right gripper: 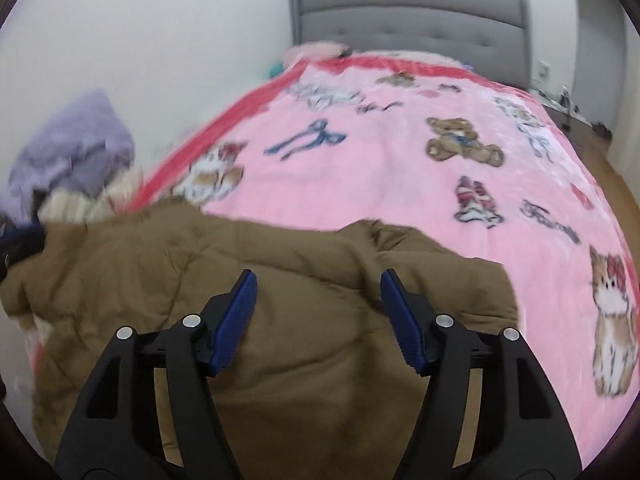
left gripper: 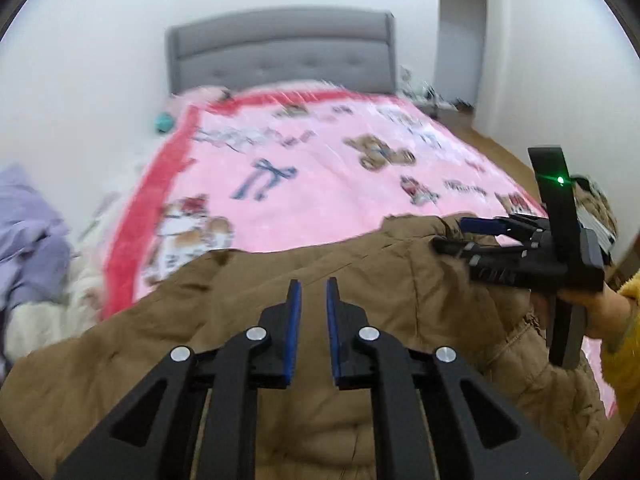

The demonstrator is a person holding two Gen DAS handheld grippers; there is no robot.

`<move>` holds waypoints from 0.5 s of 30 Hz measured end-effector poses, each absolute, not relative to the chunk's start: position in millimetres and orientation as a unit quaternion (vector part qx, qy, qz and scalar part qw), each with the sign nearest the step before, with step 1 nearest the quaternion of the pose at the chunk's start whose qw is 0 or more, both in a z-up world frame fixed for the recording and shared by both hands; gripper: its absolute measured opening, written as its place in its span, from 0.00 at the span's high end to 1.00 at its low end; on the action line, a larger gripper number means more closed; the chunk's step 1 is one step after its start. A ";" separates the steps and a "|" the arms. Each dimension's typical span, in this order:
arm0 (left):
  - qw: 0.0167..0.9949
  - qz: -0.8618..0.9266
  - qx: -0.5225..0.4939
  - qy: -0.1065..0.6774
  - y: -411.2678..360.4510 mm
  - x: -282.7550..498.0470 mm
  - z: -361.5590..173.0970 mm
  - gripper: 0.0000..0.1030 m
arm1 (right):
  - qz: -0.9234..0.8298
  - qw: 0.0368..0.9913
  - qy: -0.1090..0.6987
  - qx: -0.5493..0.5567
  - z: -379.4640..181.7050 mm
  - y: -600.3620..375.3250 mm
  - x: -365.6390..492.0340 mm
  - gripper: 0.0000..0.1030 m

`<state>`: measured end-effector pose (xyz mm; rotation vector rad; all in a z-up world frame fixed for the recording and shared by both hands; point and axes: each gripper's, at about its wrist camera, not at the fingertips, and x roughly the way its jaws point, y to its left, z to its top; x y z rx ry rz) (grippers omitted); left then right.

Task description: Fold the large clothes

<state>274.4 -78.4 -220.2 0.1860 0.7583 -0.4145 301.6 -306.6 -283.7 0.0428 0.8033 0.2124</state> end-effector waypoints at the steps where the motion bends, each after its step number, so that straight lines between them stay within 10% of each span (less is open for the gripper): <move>1: 0.899 -0.203 0.082 0.378 -82.8 287.4 -229.6 0.88 | 0.107 0.912 0.396 0.019 -288.2 -301.7 305.1 0.41; 15: 0.855 -0.195 0.047 0.479 -60.4 306.9 -318.7 0.89 | 0.124 0.897 0.425 -0.015 -328.5 -282.7 299.1 0.38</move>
